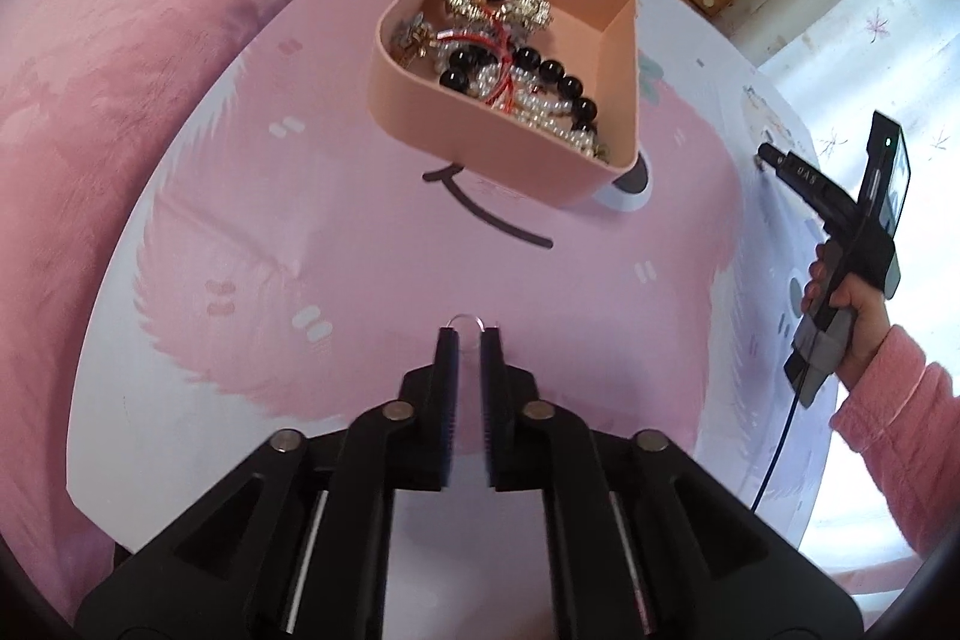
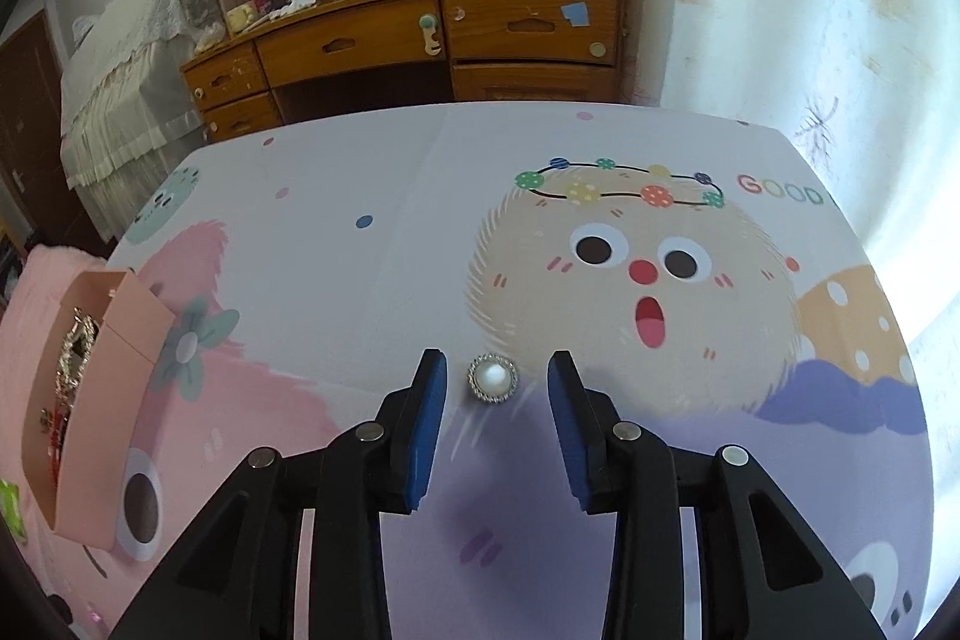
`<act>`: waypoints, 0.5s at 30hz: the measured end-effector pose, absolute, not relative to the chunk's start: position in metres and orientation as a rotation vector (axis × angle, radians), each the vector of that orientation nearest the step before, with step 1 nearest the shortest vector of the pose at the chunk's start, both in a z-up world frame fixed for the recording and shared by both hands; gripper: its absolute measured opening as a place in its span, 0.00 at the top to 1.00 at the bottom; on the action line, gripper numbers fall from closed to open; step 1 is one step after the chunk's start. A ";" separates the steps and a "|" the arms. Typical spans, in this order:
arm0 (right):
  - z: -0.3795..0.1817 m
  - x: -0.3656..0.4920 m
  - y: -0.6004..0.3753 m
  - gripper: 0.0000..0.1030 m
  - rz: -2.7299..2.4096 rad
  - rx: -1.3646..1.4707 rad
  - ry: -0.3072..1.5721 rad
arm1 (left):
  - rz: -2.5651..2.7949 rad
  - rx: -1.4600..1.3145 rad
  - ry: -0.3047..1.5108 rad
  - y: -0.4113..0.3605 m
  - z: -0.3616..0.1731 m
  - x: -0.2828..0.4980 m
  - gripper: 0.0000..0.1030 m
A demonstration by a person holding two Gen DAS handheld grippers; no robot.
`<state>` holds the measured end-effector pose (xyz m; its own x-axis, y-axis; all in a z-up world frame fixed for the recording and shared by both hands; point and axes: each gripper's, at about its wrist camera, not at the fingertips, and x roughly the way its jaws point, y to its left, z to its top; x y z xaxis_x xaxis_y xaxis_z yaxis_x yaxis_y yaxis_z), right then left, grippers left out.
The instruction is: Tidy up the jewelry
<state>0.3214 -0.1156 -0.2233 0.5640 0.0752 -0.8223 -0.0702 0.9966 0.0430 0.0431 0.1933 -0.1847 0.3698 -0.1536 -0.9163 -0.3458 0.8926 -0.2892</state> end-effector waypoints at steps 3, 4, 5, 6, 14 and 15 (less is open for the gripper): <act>-0.229 0.326 -0.110 0.66 0.086 -0.023 0.972 | 0.170 -0.458 1.182 0.190 -0.185 0.039 0.61; -0.230 0.327 -0.109 0.67 0.078 -0.036 0.968 | 0.180 -0.449 1.170 0.189 -0.184 0.038 0.59; -0.231 0.326 -0.108 0.70 0.070 -0.044 0.965 | 0.183 -0.447 1.159 0.189 -0.183 0.037 0.58; -0.231 0.326 -0.107 0.75 0.059 -0.052 0.962 | 0.184 -0.449 1.157 0.189 -0.184 0.037 0.57; -0.230 0.329 -0.112 0.84 0.085 -0.035 0.983 | 0.219 -0.415 1.169 0.183 -0.192 0.041 0.57; -0.229 0.329 -0.112 0.84 0.090 -0.036 0.987 | 0.222 -0.400 1.167 0.181 -0.193 0.043 0.57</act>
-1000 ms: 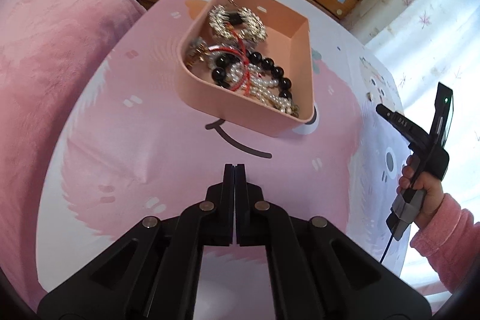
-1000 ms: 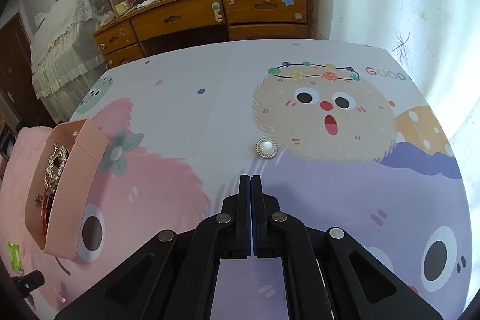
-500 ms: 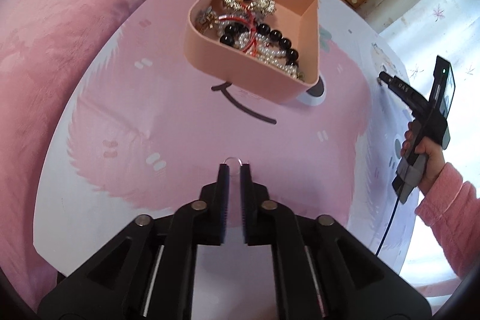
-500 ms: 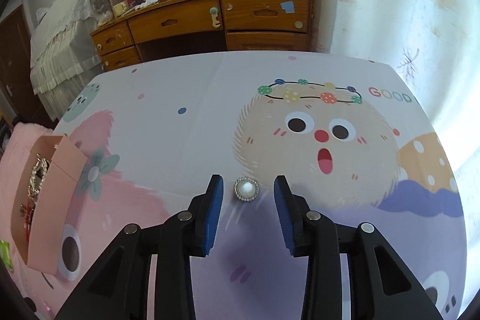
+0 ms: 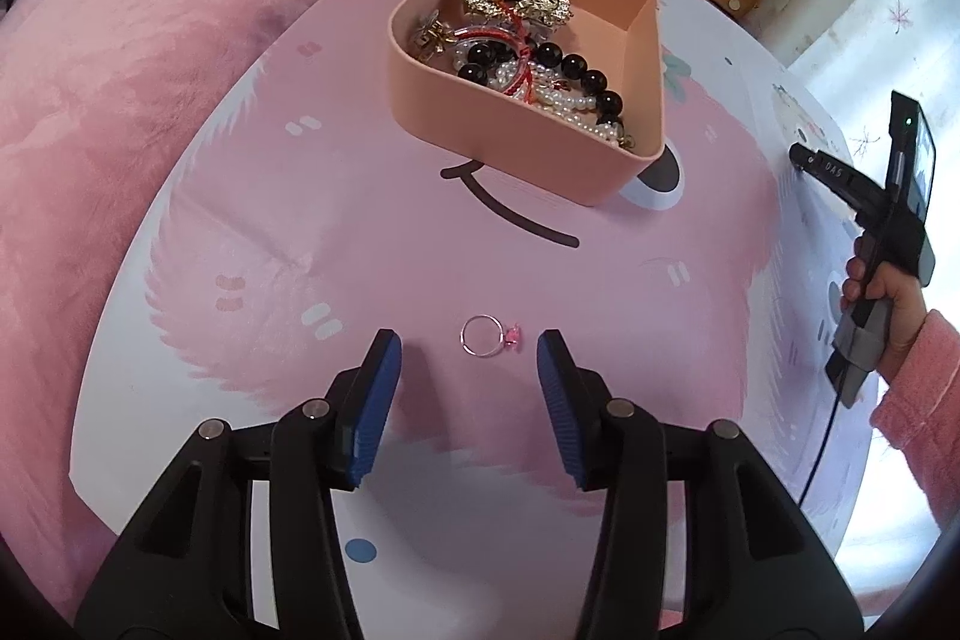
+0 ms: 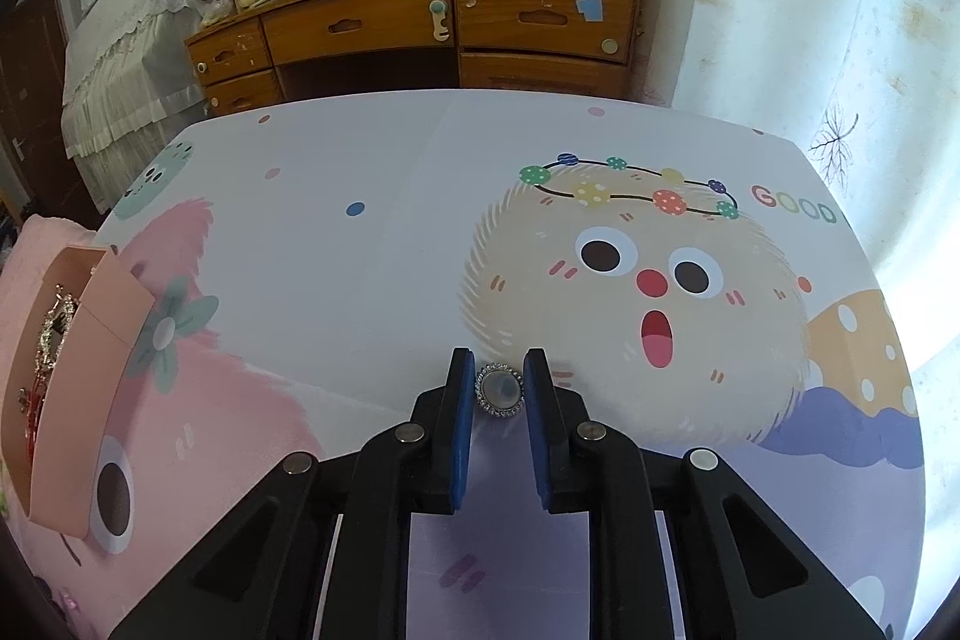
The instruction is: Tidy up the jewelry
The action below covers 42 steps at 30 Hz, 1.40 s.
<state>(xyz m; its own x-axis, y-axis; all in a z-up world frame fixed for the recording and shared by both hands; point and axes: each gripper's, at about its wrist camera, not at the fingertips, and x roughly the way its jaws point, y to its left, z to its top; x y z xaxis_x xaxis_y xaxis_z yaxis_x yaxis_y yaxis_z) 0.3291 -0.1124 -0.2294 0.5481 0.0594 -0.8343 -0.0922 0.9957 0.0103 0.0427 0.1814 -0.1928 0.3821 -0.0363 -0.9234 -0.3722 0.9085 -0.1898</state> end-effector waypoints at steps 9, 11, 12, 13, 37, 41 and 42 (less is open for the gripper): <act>-0.216 0.315 -0.112 0.86 0.120 -0.037 0.977 | 0.229 -0.229 1.150 0.154 -0.202 0.049 0.64; -0.211 0.312 -0.112 0.86 0.131 -0.036 0.971 | 0.245 -0.215 1.145 0.155 -0.201 0.046 0.74; -0.209 0.311 -0.113 0.86 0.136 -0.036 0.967 | 0.250 -0.224 1.142 0.158 -0.201 0.045 0.79; -0.208 0.310 -0.113 0.86 0.140 -0.036 0.967 | 0.250 -0.236 1.141 0.161 -0.201 0.044 0.81; -0.204 0.290 -0.099 0.87 0.204 -0.020 0.985 | 0.230 -0.380 1.149 0.190 -0.201 0.047 0.98; -0.204 0.289 -0.099 0.87 0.205 -0.021 0.985 | 0.244 -0.406 1.131 0.193 -0.201 0.049 0.74; -0.204 0.289 -0.099 0.87 0.204 -0.021 0.985 | 0.250 -0.416 1.126 0.194 -0.201 0.049 0.69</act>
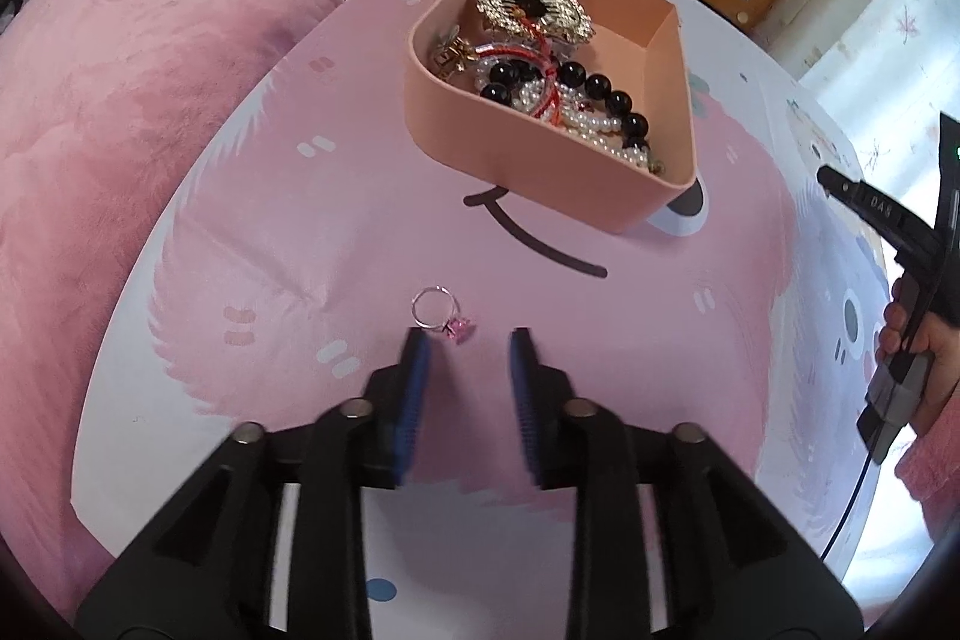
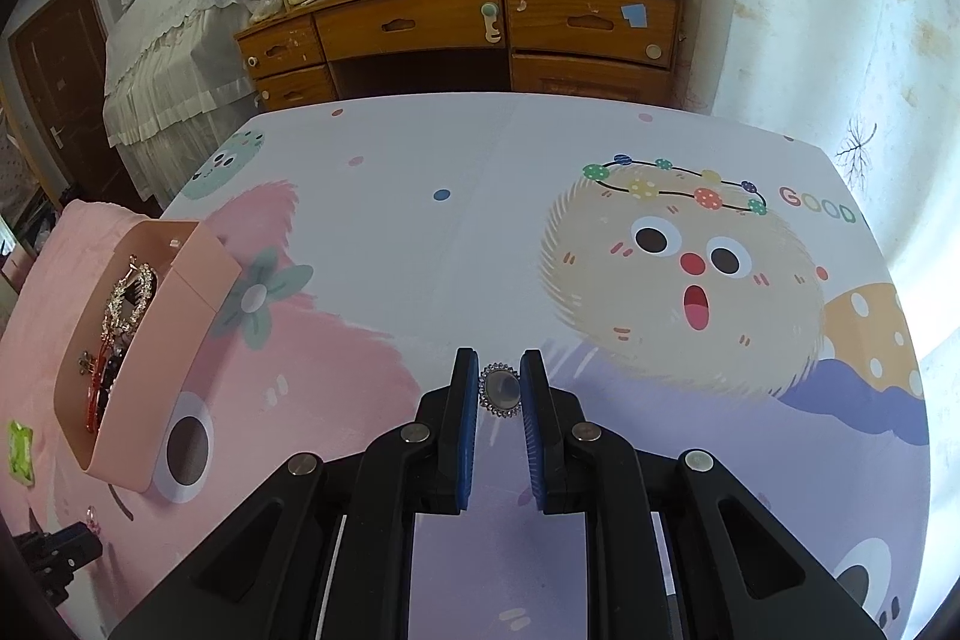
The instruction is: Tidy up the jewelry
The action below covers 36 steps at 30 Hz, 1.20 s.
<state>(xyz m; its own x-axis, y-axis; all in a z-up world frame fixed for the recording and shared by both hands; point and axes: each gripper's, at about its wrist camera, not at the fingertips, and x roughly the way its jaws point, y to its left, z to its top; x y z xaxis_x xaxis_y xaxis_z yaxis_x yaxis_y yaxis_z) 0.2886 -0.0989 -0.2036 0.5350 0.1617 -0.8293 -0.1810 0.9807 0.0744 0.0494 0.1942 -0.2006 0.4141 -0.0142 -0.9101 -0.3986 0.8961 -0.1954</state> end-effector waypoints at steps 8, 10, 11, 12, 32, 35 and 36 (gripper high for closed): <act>-0.201 0.290 -0.103 0.87 0.197 -0.014 0.987 | 0.266 -0.450 1.119 0.202 -0.204 0.058 0.68; -0.201 0.289 -0.105 0.87 0.192 -0.011 0.989 | 0.257 -0.460 1.114 0.203 -0.204 0.056 0.69; -0.201 0.289 -0.106 0.87 0.191 -0.010 0.990 | 0.253 -0.466 1.111 0.203 -0.204 0.057 0.72; -0.201 0.289 -0.107 0.87 0.188 -0.009 0.991 | 0.250 -0.468 1.111 0.202 -0.204 0.057 0.79; -0.187 0.285 -0.103 0.87 0.219 0.032 0.983 | 0.187 -0.425 1.112 0.195 -0.194 0.058 0.95; -0.173 0.281 -0.094 0.87 0.263 0.084 0.970 | 0.156 -0.399 1.076 0.193 -0.172 0.060 0.95; -0.169 0.280 -0.090 0.87 0.281 0.099 0.966 | 0.148 -0.390 1.061 0.193 -0.165 0.062 0.95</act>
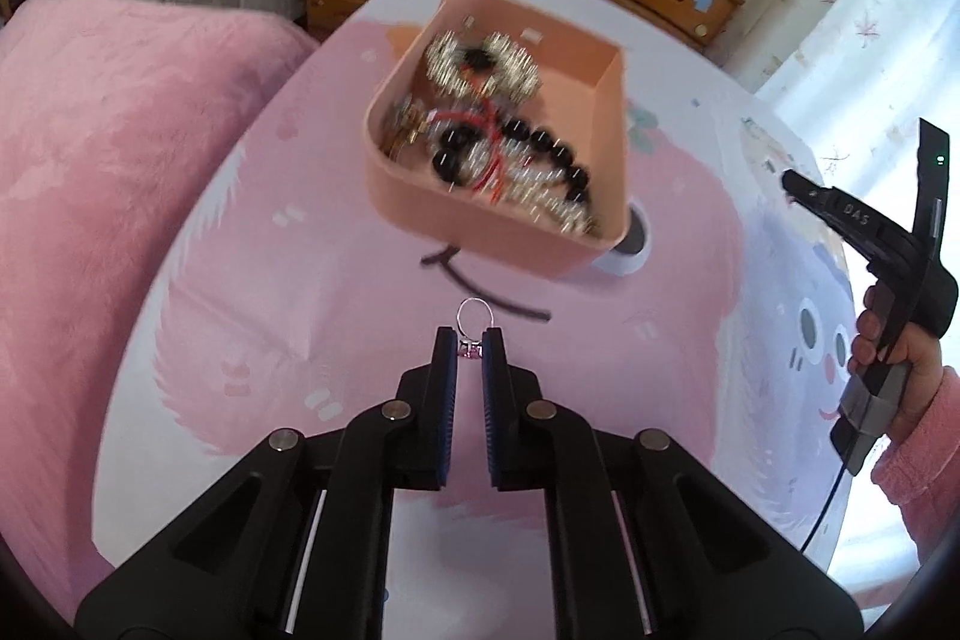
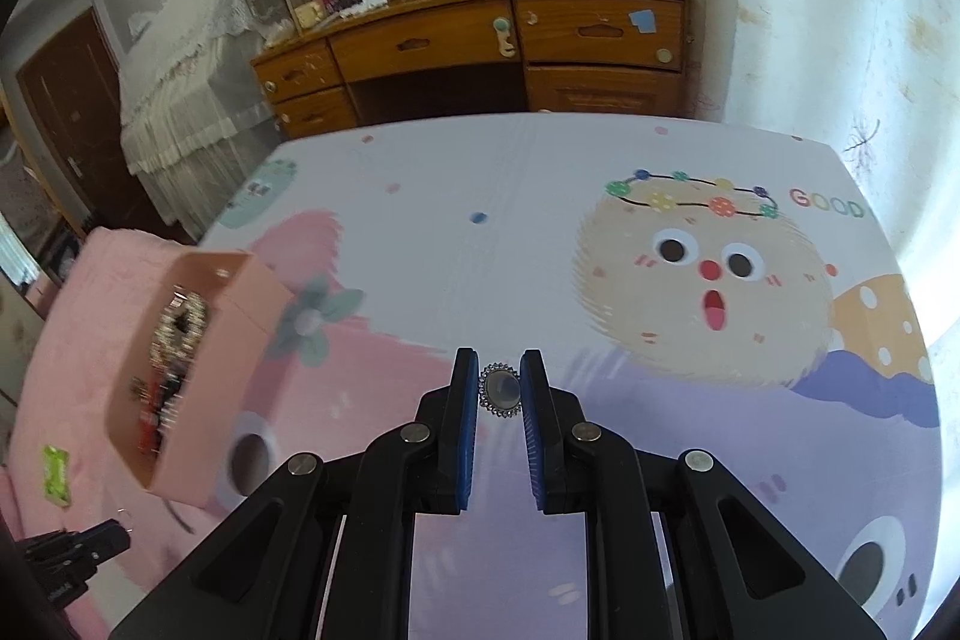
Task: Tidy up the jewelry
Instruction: 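Carry ring and pearl brooch into the peach box and open both tools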
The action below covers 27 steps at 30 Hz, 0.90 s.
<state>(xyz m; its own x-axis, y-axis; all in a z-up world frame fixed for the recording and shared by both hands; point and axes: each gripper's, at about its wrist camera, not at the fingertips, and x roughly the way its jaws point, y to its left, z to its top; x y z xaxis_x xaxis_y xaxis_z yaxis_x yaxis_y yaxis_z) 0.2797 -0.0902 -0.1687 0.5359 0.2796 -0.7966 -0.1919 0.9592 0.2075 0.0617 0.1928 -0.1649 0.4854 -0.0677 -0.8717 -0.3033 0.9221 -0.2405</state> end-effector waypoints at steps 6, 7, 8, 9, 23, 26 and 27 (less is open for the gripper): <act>-0.141 0.265 -0.051 0.87 0.412 0.170 0.937 | 0.108 -0.348 0.981 0.200 -0.124 0.086 0.94; -0.137 0.261 -0.043 0.87 0.440 0.178 0.932 | 0.104 -0.343 0.971 0.201 -0.119 0.090 0.94; -0.132 0.257 -0.034 0.87 0.467 0.182 0.926 | 0.101 -0.336 0.959 0.204 -0.113 0.095 0.94; -0.129 0.253 -0.027 0.87 0.486 0.181 0.922 | 0.098 -0.330 0.946 0.207 -0.108 0.101 0.94; -0.097 0.202 0.077 0.86 0.683 0.160 0.891 | -0.003 -0.255 0.875 0.247 -0.067 0.165 0.93; -0.096 0.194 0.093 0.62 0.619 0.139 0.903 | -0.007 -0.237 0.958 0.253 -0.069 0.178 0.74; -0.093 0.190 0.094 0.58 0.595 0.158 0.886 | 0.001 -0.235 0.976 0.258 -0.069 0.179 0.56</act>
